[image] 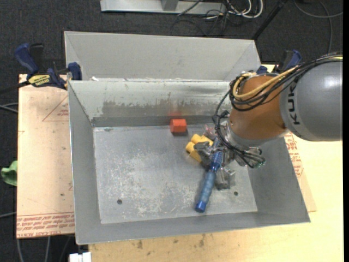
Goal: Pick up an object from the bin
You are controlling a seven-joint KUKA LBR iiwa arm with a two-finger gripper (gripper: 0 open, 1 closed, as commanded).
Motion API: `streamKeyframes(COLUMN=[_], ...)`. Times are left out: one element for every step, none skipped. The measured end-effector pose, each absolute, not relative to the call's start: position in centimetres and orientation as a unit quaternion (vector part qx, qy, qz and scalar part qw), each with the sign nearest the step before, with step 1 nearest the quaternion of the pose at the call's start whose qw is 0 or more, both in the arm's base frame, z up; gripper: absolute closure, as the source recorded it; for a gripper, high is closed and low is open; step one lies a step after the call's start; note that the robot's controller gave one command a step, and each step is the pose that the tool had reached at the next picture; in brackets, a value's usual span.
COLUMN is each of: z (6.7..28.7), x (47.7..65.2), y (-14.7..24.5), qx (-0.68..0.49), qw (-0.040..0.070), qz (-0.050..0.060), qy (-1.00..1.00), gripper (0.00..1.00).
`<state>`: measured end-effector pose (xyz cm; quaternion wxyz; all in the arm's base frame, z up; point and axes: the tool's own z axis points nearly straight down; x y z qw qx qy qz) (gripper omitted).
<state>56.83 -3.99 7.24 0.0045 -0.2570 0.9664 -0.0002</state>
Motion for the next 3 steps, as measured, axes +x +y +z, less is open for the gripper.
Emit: streamKeyframes(z=[7.0, 17.8, 23.6], x=[56.6, 55.7, 55.6], y=[-4.0, -5.7, -3.9], qx=[-0.257, -0.278, -0.262], qw=[0.001, 0.004, 0.004], qz=[0.0, -0.001, -0.001], qy=[0.966, 0.961, 0.965], gripper=[1.0, 1.0, 1.0])
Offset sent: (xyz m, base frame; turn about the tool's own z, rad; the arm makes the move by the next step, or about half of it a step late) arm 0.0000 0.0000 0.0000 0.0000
